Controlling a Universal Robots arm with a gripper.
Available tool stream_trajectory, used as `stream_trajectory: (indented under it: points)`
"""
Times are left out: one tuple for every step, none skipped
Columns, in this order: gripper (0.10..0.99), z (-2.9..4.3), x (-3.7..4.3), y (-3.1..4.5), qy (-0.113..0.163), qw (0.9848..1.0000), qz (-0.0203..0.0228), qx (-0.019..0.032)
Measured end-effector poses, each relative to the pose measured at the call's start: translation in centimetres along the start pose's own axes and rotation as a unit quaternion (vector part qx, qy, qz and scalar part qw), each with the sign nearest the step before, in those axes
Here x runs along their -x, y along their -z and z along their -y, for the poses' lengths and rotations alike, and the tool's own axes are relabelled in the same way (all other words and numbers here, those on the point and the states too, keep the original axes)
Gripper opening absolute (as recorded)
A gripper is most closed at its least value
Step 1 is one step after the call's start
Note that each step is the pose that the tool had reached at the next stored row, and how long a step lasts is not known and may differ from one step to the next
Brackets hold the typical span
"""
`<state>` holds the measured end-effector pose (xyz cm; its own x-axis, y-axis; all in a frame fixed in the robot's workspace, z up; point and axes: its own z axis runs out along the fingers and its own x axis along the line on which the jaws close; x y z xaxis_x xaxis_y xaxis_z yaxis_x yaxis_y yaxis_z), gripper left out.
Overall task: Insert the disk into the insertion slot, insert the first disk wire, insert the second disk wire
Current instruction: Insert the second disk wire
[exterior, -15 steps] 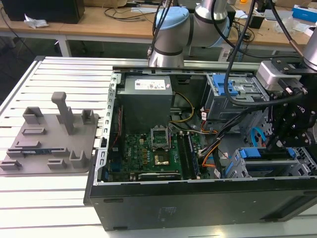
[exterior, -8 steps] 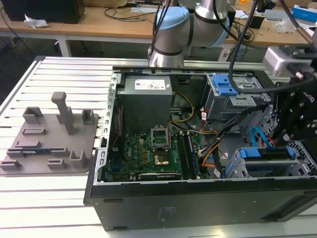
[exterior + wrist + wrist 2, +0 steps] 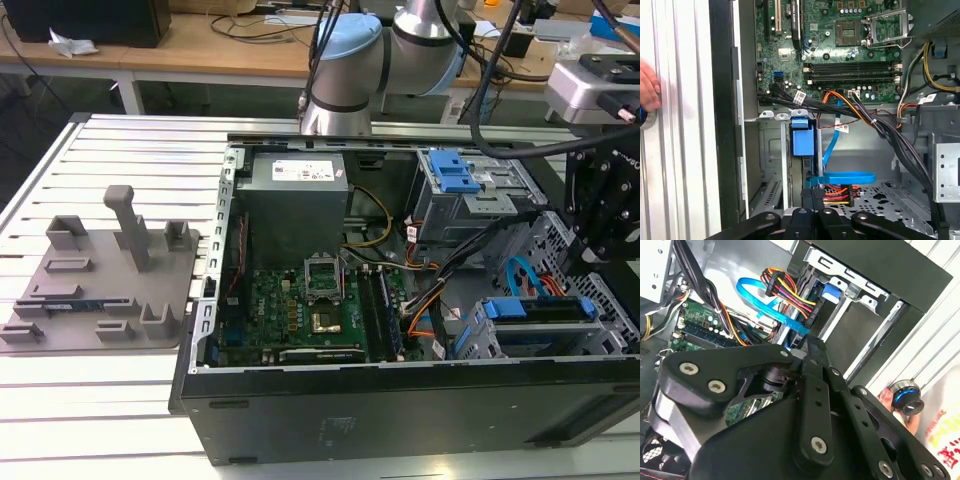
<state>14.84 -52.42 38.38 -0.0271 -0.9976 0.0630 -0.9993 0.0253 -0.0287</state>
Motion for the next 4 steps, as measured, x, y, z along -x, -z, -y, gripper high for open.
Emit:
stream_trajectory:
  points:
    - [0.106, 0.0, 0.0, 0.0, 0.0, 1.0, -0.0002, 0.0]
    - [0.106, 0.0, 0.0, 0.0, 0.0, 1.0, -0.0002, 0.0]
    - [0.106, 0.0, 0.0, 0.0, 0.0, 1.0, -0.0003, 0.0]
    - [0.106, 0.0, 0.0, 0.0, 0.0, 1.0, -0.0004, 0.0]
